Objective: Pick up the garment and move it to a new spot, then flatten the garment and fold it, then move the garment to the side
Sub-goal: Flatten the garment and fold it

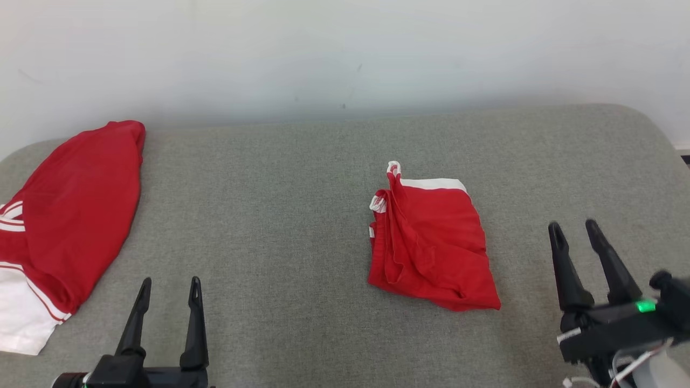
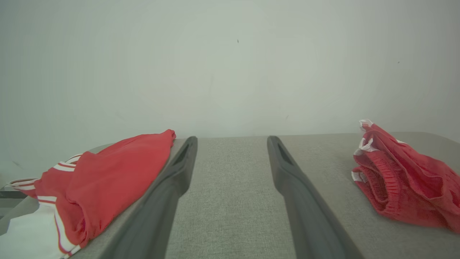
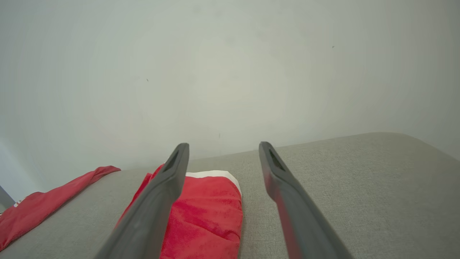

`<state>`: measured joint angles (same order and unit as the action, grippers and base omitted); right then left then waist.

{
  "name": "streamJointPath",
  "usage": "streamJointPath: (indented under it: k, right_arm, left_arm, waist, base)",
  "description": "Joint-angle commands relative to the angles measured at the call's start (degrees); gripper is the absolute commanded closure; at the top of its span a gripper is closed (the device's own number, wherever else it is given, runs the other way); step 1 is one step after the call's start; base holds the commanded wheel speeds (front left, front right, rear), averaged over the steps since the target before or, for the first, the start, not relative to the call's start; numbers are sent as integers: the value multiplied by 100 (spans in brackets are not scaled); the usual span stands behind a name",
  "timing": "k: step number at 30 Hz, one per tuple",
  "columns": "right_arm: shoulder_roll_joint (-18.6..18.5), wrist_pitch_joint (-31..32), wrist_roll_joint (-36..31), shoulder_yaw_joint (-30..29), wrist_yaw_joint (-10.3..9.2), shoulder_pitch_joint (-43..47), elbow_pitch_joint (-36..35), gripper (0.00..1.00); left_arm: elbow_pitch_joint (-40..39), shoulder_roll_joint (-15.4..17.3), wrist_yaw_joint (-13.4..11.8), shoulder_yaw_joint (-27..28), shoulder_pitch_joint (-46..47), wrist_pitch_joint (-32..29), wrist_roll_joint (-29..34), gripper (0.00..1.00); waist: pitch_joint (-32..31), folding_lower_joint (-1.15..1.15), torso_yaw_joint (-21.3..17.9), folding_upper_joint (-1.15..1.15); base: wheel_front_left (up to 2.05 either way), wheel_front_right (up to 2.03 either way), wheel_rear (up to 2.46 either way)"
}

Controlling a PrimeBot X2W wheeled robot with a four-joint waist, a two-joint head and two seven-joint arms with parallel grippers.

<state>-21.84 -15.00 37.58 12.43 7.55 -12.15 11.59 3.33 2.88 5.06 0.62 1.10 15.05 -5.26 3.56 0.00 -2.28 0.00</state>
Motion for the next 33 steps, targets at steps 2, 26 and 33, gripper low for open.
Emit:
streamJointPath:
  k: [2,26,33]
  right_arm:
    - [287,-22,-399,-283,-11,487,-325,0]
    - [1216,-15,-1493,-1069,-11,1744,-731,0]
    - [839,-15,-1506,-863,-11,1098,-249,0]
  left_arm:
    - [69,3,-10,55,-142,19,107,0]
    - [321,151,-189,-39,-459,19,475,0]
    - [291,116,-192,-136,-284,19,414,0]
  waist:
    - [-74,0,41,0]
    - [-273,0,448,0]
    - [-141,0,538,0]
  base:
    - [0,0,0]
    - [0,0,0]
    - [0,0,0]
